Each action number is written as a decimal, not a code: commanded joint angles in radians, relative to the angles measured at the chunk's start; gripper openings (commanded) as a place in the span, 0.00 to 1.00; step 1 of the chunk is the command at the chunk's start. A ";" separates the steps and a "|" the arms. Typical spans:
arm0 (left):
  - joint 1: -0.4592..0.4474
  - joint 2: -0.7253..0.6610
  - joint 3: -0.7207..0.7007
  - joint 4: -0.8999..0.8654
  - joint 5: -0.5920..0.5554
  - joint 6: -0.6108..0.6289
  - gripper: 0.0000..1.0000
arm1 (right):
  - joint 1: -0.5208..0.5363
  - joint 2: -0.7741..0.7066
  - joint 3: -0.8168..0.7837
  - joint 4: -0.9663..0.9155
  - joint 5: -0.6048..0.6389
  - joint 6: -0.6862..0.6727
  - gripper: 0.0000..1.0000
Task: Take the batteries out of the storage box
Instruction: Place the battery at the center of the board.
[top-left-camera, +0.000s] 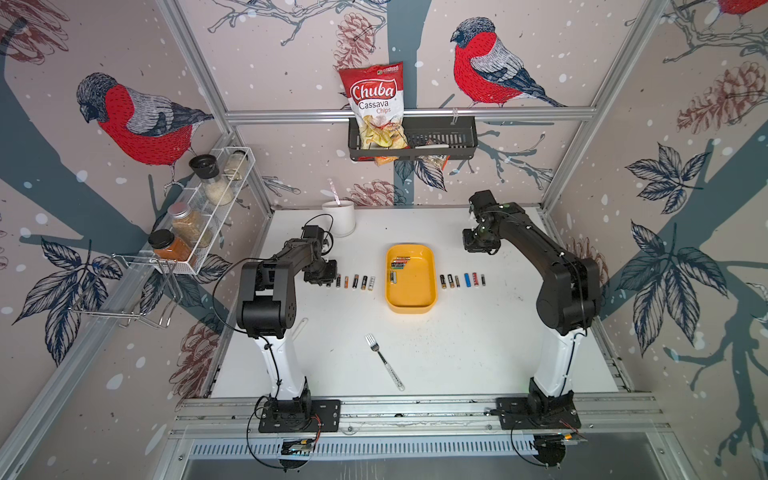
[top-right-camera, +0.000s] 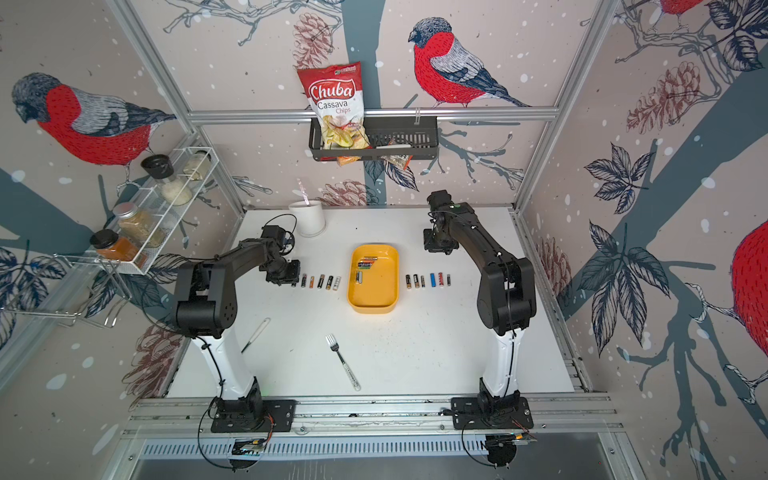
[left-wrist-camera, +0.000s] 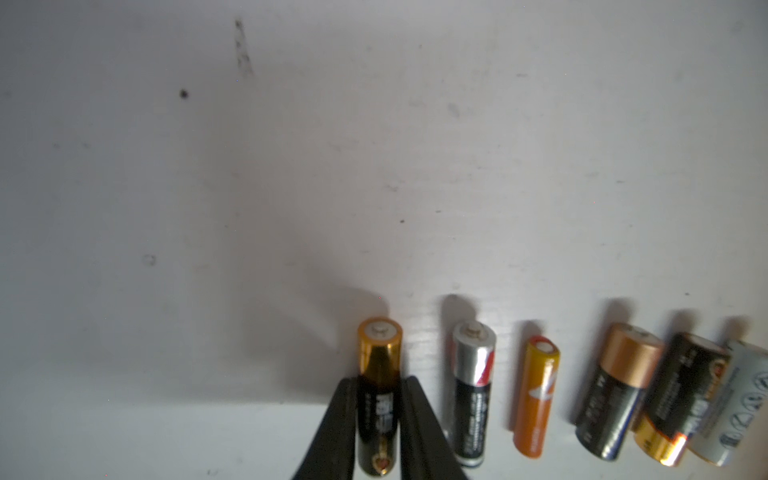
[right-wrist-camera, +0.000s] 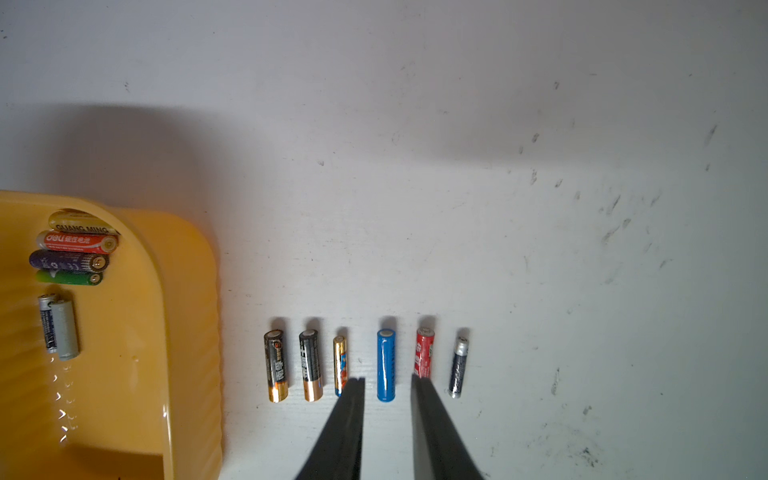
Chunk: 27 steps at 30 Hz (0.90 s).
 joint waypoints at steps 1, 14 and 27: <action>0.003 -0.001 -0.003 -0.007 0.002 0.009 0.24 | 0.000 -0.010 -0.002 -0.015 0.013 0.008 0.27; 0.003 -0.013 -0.002 -0.010 -0.002 0.005 0.28 | -0.001 -0.010 -0.002 -0.013 0.010 0.007 0.27; 0.003 -0.026 0.004 -0.015 0.001 0.000 0.32 | 0.002 -0.011 -0.002 -0.013 0.006 0.011 0.27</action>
